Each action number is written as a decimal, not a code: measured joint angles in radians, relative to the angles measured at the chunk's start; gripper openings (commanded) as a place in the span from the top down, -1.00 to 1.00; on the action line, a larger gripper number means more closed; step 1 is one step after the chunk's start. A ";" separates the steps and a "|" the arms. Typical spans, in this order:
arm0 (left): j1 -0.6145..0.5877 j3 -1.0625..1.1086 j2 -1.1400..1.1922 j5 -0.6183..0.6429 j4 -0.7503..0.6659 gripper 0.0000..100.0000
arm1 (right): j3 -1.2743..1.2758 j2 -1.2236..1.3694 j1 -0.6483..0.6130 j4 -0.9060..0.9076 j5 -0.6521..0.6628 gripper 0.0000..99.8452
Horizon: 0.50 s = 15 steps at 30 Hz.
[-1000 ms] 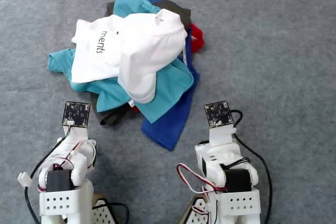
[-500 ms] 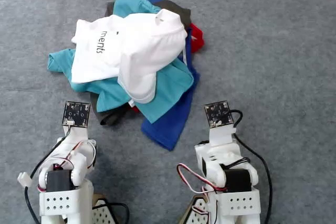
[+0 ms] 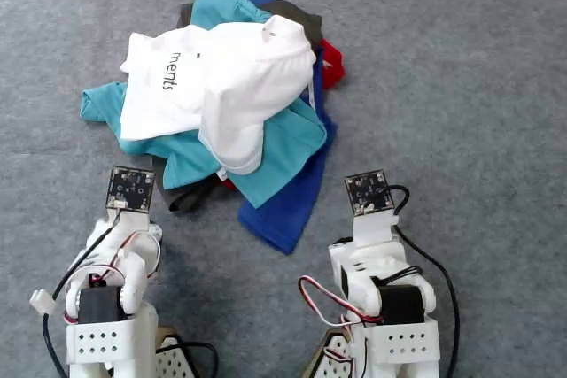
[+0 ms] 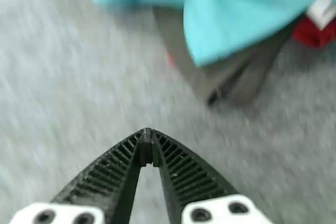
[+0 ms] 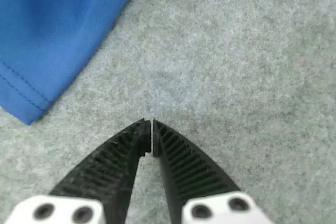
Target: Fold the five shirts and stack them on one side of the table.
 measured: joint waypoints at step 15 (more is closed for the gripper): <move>0.002 -0.795 0.658 0.086 0.166 0.68 | 0.000 0.000 0.000 0.000 0.000 0.97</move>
